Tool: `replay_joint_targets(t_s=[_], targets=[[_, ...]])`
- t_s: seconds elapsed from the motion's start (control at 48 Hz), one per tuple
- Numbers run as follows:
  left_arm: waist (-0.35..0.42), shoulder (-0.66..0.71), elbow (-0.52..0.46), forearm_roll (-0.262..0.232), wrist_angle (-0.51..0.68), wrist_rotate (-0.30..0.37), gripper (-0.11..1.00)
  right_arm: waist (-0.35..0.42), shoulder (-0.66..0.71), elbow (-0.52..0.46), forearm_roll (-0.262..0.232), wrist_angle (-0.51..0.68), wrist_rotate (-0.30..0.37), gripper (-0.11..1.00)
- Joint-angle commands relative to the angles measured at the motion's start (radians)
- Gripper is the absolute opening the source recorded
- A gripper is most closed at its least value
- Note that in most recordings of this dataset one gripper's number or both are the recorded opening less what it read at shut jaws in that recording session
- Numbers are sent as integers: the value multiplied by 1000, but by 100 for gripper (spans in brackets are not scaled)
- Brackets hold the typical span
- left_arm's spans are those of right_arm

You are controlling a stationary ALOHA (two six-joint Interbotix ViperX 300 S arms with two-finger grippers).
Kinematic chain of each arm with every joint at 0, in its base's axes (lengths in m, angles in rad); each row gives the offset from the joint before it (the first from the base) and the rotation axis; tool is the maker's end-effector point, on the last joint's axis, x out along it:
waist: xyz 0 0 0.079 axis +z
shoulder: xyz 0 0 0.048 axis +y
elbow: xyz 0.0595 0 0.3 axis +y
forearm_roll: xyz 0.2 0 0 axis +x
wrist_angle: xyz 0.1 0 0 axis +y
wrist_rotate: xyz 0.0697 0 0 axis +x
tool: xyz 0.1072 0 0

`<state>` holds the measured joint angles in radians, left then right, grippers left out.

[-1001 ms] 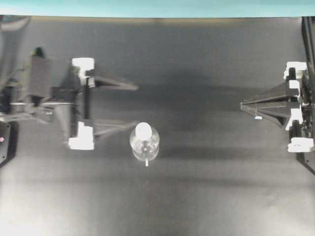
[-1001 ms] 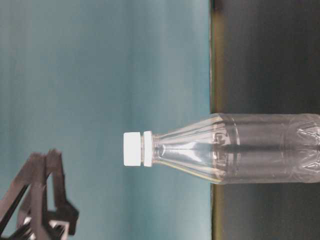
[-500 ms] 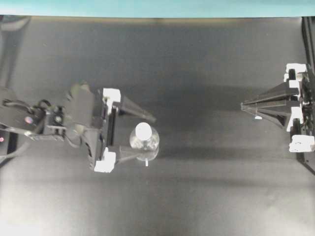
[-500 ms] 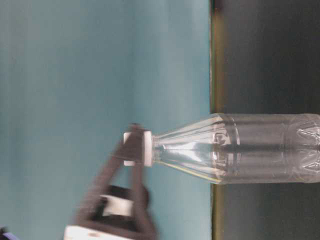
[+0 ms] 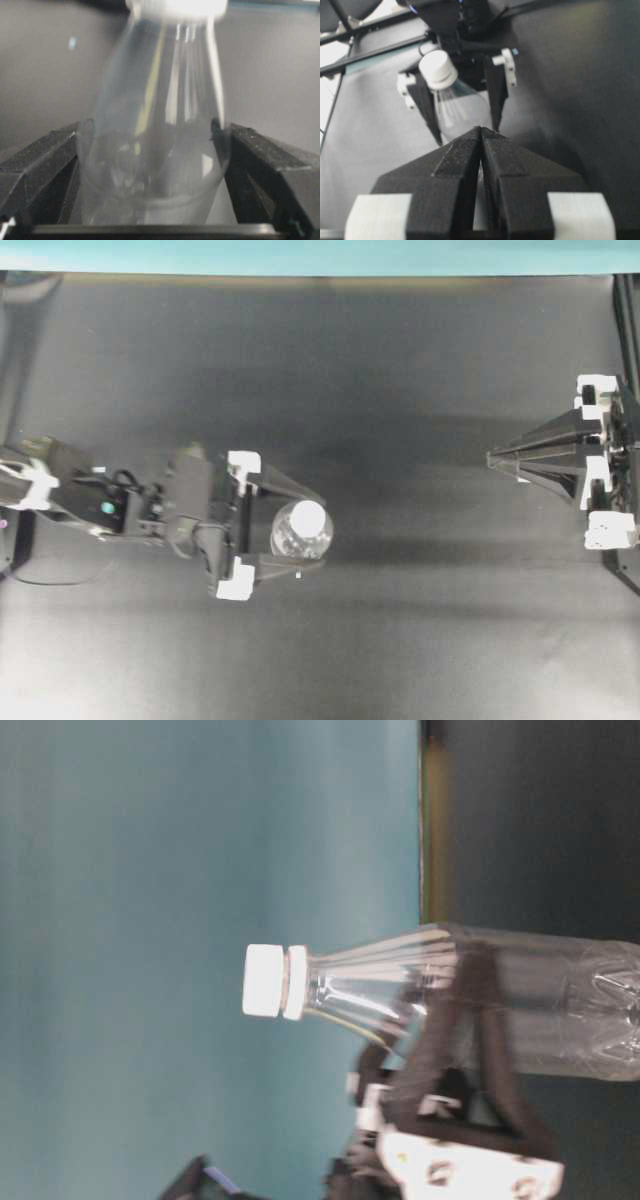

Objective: Open the bottle cap by holding the bottle with the left arm and twisting the cap with the right arm.
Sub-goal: 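Move the left gripper to the clear bottle and close around its body, then swing the right gripper over the bottle and close it on the white cap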

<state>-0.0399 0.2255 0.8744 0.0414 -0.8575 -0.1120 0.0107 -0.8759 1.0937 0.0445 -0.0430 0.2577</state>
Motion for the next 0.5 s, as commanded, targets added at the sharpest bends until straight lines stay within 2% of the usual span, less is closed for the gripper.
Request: replay_joint_targets(t_s=[0.0, 0.334, 0.479], targets=[[-8, 34, 5, 3, 6, -8, 97, -14, 8, -25, 2, -3, 11, 0], [-14, 35, 5, 3, 8, -12, 96, 5, 14, -34, 5, 20, 14, 0], [-25, 37, -2, 3, 9, -5, 91, 55, 57, -112, 23, 219, 21, 0]])
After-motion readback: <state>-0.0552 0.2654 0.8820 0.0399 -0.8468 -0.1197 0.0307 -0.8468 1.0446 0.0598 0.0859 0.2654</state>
